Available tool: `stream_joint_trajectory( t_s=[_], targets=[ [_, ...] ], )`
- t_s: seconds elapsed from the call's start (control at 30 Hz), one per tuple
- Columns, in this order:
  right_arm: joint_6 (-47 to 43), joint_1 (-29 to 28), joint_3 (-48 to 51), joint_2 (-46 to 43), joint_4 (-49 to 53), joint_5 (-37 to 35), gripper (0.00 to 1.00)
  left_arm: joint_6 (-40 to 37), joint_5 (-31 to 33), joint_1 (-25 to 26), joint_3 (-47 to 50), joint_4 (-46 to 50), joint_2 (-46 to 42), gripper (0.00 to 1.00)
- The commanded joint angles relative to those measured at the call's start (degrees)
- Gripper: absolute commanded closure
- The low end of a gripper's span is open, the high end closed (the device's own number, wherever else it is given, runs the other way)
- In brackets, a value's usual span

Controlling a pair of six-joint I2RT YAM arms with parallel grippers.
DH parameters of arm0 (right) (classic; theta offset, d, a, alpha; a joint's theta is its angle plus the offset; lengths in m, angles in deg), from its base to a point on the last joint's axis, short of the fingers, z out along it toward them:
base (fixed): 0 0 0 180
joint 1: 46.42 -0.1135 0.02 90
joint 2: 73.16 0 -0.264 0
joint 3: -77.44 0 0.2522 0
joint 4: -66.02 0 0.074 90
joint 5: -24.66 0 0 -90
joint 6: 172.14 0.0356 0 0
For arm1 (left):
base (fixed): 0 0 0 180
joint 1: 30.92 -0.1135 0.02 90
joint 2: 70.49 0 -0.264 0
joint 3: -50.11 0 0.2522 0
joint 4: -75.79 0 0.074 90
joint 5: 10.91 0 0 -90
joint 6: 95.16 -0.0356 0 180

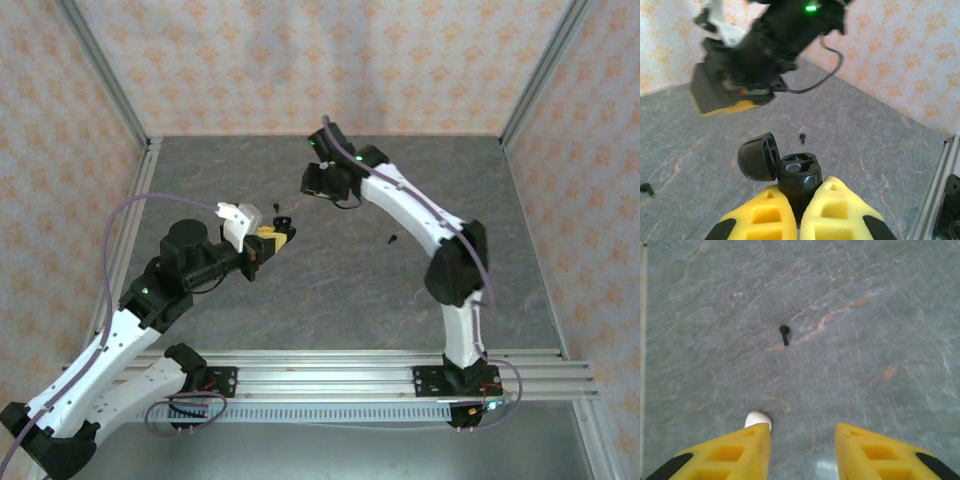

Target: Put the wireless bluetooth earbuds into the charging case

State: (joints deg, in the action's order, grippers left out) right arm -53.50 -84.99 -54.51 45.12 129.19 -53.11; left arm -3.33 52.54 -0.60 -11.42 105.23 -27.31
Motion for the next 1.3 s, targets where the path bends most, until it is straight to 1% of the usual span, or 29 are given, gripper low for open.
stream_joint_trajectory(
  t_s=[0.0, 0.1, 0.2, 0.3, 0.47, 0.6, 0.77, 0.83, 0.97, 1.13, 1.2, 1.27],
  targets=[
    [-1.1, -2.39, -12.51, 9.09, 10.29, -6.53, 0.61, -0.43, 0.35, -0.41, 1.61, 1.22, -2.22, 1.0],
    [-0.73, -3.85, -23.63, 17.62, 12.54, -8.87, 0.61, -0.11, 0.62, -0.52, 2.76, 0.88, -3.66, 1.0],
    [-0.09, -4.74, -29.02, 23.22, 10.66, -11.36, 0.6, 0.43, 0.66, -0.62, 4.06, 0.26, -4.87, 1.0],
    [1.19, -4.85, -28.81, 26.09, 5.81, -12.26, 0.6, 1.3, 1.05, -0.62, 5.46, -0.41, -6.22, 1.0],
    [1.62, -5.1, -28.39, 30.26, -1.9, -11.32, 0.6, 1.54, 1.57, -0.7, 6.71, -0.04, -7.97, 1.0],
    [1.13, -5.37, -28.33, 32.66, -6.22, -13.26, 0.6, 1.3, 1.76, -0.78, 7.03, 0.15, -8.2, 1.0],
    [0.63, -5.79, -28.32, 34.8, -10.37, -12.81, 0.58, 0.98, 1.6, -0.95, 7.14, -0.2, -7.42, 1.0],
    [-0.15, -6.16, -28.35, 35.76, -11.54, -13.42, 0.56, 1.08, 1.54, -0.97, 7.37, -0.59, -7.1, 1.0],
    [-0.37, -6.77, -28.97, 38.43, -12.28, -14.08, 0.55, 1.41, 1.42, -1.06, 7.78, -1.06, -6.26, 1.0],
    [-0.78, -7.39, -29.38, 40.32, -9.91, -14.68, 0.56, 1.55, 1.53, -1.05, 7.8, -0.66, -6.35, 1.0],
    [-1.34, -7.58, -29.21, 40.36, -8.51, -15.15, 0.59, 1.47, 1.71, -1.12, 7.89, -0.46, -6.7, 1.0],
    [-1.64, -7.58, -29.2, 40.28, -6.52, -15.63, 0.66, 1.57, 1.75, -1.07, 7.91, -0.35, -7.05, 1.0]
  ],
)
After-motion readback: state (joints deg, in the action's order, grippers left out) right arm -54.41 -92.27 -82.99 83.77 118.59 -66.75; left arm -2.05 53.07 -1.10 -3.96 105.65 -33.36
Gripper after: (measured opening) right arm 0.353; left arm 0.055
